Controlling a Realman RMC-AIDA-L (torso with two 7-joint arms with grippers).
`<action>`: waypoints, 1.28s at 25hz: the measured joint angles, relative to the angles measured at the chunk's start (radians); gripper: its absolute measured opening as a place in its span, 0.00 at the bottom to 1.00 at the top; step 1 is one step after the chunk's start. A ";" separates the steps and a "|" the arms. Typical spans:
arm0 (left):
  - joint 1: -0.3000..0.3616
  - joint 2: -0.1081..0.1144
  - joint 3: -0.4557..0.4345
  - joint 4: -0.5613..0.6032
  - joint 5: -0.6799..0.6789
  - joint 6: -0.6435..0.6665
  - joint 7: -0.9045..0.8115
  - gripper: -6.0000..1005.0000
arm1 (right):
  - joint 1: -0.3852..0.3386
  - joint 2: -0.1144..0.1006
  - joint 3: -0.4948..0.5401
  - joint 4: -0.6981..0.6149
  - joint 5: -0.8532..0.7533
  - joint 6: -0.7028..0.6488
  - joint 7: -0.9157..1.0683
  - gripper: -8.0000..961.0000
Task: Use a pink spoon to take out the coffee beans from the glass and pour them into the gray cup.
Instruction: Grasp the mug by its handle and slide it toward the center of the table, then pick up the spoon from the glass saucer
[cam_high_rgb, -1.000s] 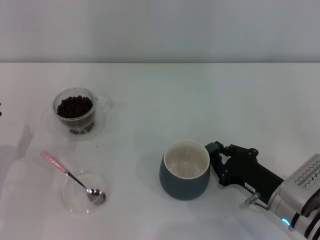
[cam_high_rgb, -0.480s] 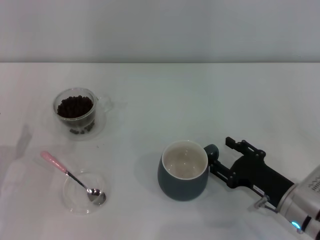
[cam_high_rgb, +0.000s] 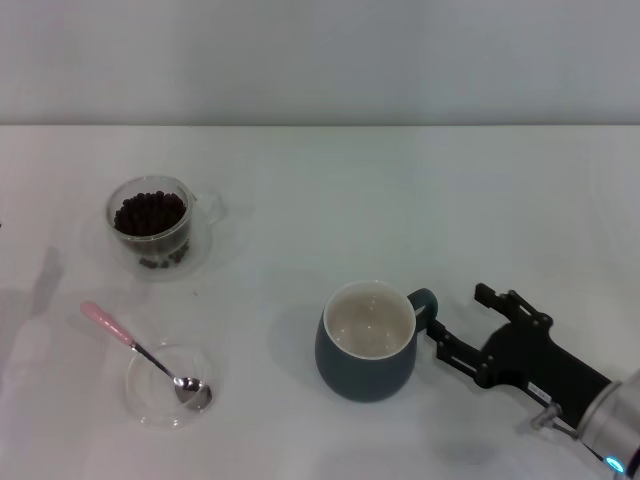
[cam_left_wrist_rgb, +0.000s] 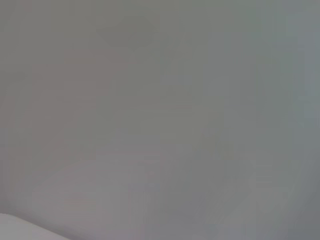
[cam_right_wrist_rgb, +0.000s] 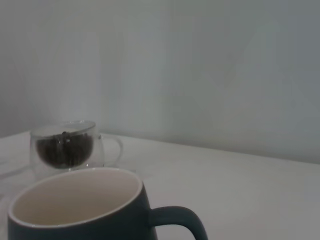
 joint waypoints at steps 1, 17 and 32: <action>-0.001 0.000 0.000 0.000 0.000 0.001 0.000 0.89 | -0.006 -0.001 -0.001 -0.006 -0.002 0.013 0.008 0.90; -0.002 -0.004 -0.002 -0.010 -0.028 0.002 -0.066 0.89 | -0.071 -0.001 0.124 -0.230 0.000 0.193 0.139 0.91; 0.073 0.009 0.009 0.013 0.036 0.094 -0.551 0.89 | -0.017 0.000 0.640 -0.221 0.016 0.181 0.006 0.91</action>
